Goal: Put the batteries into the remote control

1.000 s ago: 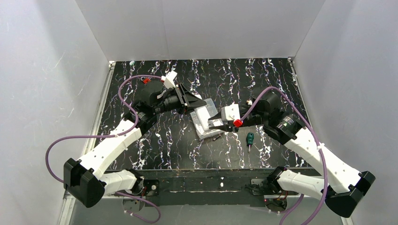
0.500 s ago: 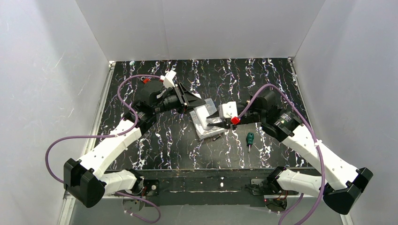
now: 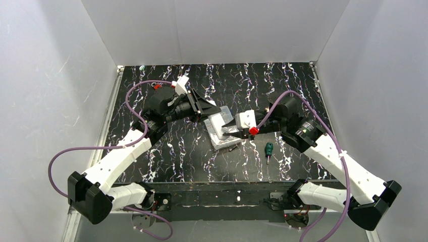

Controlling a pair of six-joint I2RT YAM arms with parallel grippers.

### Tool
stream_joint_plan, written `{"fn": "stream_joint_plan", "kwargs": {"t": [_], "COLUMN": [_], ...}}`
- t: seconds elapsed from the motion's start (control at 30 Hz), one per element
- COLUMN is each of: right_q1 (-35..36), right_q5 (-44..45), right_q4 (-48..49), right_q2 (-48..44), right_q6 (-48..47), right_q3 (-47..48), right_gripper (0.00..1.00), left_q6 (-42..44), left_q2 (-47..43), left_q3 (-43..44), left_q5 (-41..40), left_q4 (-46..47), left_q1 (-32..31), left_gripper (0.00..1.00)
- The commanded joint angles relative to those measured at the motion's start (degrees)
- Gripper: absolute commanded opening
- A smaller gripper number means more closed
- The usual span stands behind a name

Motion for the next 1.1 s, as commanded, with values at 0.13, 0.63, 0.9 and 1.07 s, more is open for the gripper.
{"fn": "stream_joint_plan", "kwargs": {"t": [0.13, 0.63, 0.9, 1.07], "right_q1": [-0.39, -0.65, -0.92, -0.96], "right_q5": [-0.2, 1.64, 2.13, 3.49], "right_q4": [-2.53, -5.19, -4.7, -3.85], "right_q2": [-0.71, -1.66, -2.01, -1.89], "right_q6": [-3.92, -5.85, -5.77, -5.77], "right_q3": [2.55, 2.07, 1.65, 1.44], "right_gripper": [0.37, 0.38, 0.38, 0.38], "left_q6": [-1.29, -1.29, -1.3, -1.38], "left_q2": [-2.96, -2.84, -2.75, -2.76], "left_q3": [0.66, 0.66, 0.5, 0.46], "left_q5": [5.66, 5.6, 5.68, 5.68], "left_q4": [3.29, 3.34, 3.55, 3.6], "left_q1": [-1.06, -1.06, -1.06, -1.06], "left_gripper": [0.0, 0.0, 0.0, 0.0]}}
